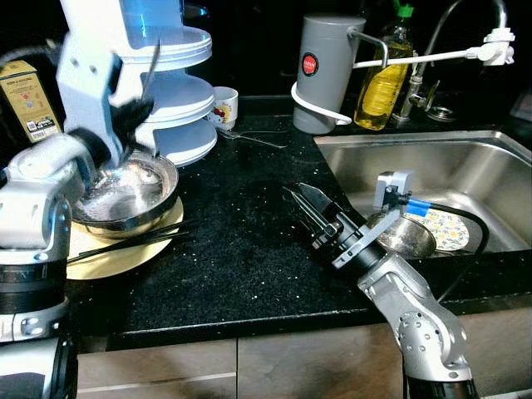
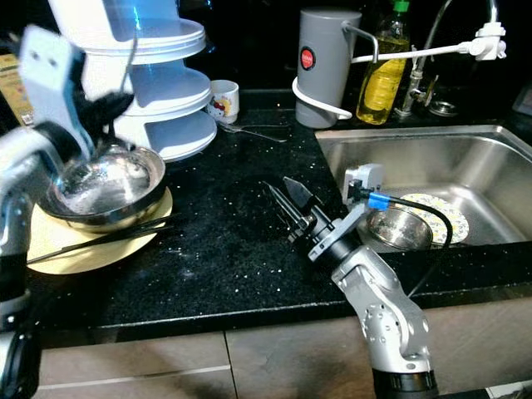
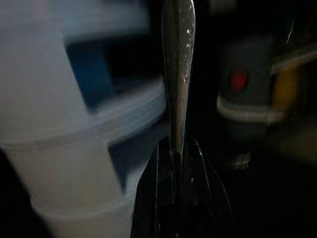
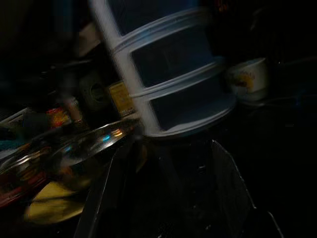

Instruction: Kitchen organization

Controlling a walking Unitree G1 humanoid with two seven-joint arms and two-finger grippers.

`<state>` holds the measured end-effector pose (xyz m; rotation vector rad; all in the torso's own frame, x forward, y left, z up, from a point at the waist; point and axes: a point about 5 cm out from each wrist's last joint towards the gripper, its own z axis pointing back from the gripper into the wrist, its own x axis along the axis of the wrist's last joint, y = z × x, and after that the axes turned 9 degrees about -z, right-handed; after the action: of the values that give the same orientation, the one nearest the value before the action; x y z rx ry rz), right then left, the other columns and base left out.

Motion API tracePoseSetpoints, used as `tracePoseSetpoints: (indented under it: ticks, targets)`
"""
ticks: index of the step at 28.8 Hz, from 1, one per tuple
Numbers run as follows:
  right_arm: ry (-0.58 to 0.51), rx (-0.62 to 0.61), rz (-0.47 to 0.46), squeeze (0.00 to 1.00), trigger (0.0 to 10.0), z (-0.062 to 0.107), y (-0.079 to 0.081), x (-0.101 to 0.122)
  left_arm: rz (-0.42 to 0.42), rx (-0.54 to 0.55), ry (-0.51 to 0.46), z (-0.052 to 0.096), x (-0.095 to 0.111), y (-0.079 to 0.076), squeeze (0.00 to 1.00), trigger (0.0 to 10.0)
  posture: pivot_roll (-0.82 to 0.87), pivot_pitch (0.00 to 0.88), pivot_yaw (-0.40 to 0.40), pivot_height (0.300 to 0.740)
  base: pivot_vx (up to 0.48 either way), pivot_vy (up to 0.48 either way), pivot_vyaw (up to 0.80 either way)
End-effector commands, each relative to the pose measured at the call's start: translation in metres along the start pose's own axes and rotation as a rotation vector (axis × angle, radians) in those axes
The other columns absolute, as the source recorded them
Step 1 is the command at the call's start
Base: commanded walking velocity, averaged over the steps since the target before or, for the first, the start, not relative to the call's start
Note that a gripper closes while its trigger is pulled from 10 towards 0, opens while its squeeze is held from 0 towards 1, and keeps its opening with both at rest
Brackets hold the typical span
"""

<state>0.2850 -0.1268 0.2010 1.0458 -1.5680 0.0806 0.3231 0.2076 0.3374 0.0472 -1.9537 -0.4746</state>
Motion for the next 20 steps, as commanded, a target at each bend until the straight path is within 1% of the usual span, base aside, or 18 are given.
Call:
tracePoseSetpoints:
  ticks: [1, 2, 3, 4, 5, 6, 7, 8, 9, 10, 11, 12, 13, 15, 17, 18, 20]
  targets:
    - [-0.051, -0.096, 0.032, 0.00, 10.0, 0.000, -0.013, 0.008, 0.077, -0.004, -0.102, -0.001, 0.014, -0.004, 0.00, 0.0, -0.09, 0.000, -0.046, 0.740, 0.000, 0.000, 0.00]
    - [-0.081, -0.151, 0.047, 0.00, 10.0, 0.001, -0.021, 0.014, 0.182, -0.046, -0.200, -0.002, 0.026, -0.016, 0.00, 0.0, -0.08, 0.000, -0.049, 0.740, 0.000, 0.000, 0.00]
    - [-0.100, -0.184, 0.054, 0.00, 10.0, 0.002, -0.027, 0.018, 0.254, -0.077, -0.264, -0.002, 0.035, -0.024, 0.00, 0.0, -0.08, 0.000, -0.050, 0.740, 0.000, 0.000, 0.00]
    - [-0.100, -0.184, 0.054, 0.00, 10.0, 0.002, -0.027, 0.018, 0.254, -0.077, -0.264, -0.002, 0.035, -0.024, 0.00, 0.0, -0.08, 0.000, -0.050, 0.740, 0.000, 0.000, 0.00]
    - [-0.112, -0.192, 0.055, 0.00, 10.0, 0.003, -0.029, 0.021, 0.303, -0.128, -0.309, -0.001, 0.041, -0.037, 0.00, 0.0, -0.08, 0.000, -0.050, 0.740, 0.000, 0.000, 0.00]
    - [-0.112, -0.192, 0.055, 0.00, 10.0, 0.003, -0.029, 0.021, 0.303, -0.128, -0.309, -0.001, 0.041, -0.037, 0.00, 0.0, -0.08, 0.000, -0.050, 0.740, 0.000, 0.000, 0.00]
    - [-0.119, -0.193, 0.059, 0.00, 10.0, 0.003, -0.031, 0.024, 0.338, -0.178, -0.326, 0.001, 0.042, -0.053, 0.00, 0.0, -0.08, 0.000, -0.050, 0.740, 0.000, 0.000, 0.00]
    - [-0.130, -0.203, 0.071, 0.00, 10.0, 0.002, -0.032, 0.027, 0.379, -0.208, -0.328, 0.002, 0.039, -0.065, 0.00, 2.5, -0.08, 0.000, -0.051, 0.740, 0.000, 0.000, 0.00]
    - [-0.136, -0.226, 0.090, 0.00, 10.0, 0.003, -0.034, 0.029, 0.424, -0.227, -0.323, 0.005, 0.035, -0.076, 0.00, 5.6, -0.09, 0.000, -0.054, 0.740, 0.000, 0.000, 0.00]
    - [-0.136, -0.226, 0.090, 0.00, 10.0, 0.003, -0.034, 0.029, 0.424, -0.227, -0.323, 0.005, 0.035, -0.076, 0.00, 5.6, -0.09, 0.000, -0.054, 0.740, 0.000, 0.000, 0.00]
    - [-0.139, -0.248, 0.108, 0.00, 10.0, 0.003, -0.036, 0.031, 0.459, -0.237, -0.316, 0.006, 0.032, -0.081, 0.00, 10.0, -0.09, 0.000, -0.054, 0.740, 0.000, 0.000, 0.00]
    - [-0.146, -0.302, 0.130, 0.00, 10.0, 0.006, -0.043, 0.033, 0.498, -0.249, -0.297, 0.008, 0.026, -0.092, 0.00, 10.0, -0.08, 0.000, -0.055, 0.740, 0.000, 0.000, 0.00]
    - [-0.146, -0.302, 0.130, 0.00, 10.0, 0.006, -0.043, 0.033, 0.498, -0.249, -0.297, 0.008, 0.026, -0.092, 0.00, 10.0, -0.08, 0.000, -0.055, 0.740, 0.000, 0.000, 0.00]
    - [-0.157, -0.371, 0.145, 0.00, 10.0, 0.009, -0.052, 0.036, 0.529, -0.262, -0.269, 0.009, 0.019, -0.105, 0.00, 10.0, -0.08, 0.000, -0.055, 0.740, 0.000, 0.000, 0.00]
    - [-0.157, -0.371, 0.145, 0.00, 10.0, 0.009, -0.052, 0.036, 0.529, -0.262, -0.269, 0.009, 0.019, -0.105, 0.00, 10.0, -0.08, 0.000, -0.055, 0.740, 0.000, 0.000, 0.00]
    - [-0.161, -0.402, 0.150, 0.00, 10.0, 0.011, -0.056, 0.038, 0.540, -0.268, -0.255, 0.010, 0.016, -0.109, 0.00, 10.0, -0.08, 0.000, -0.053, 0.740, 0.000, 0.000, -0.55]
    - [-0.164, -0.428, 0.155, 0.00, 10.0, 0.011, -0.062, 0.040, 0.553, -0.263, -0.230, 0.009, 0.011, -0.113, 0.00, 10.0, -0.08, 0.000, -0.052, 0.740, 0.000, 0.000, -0.80]
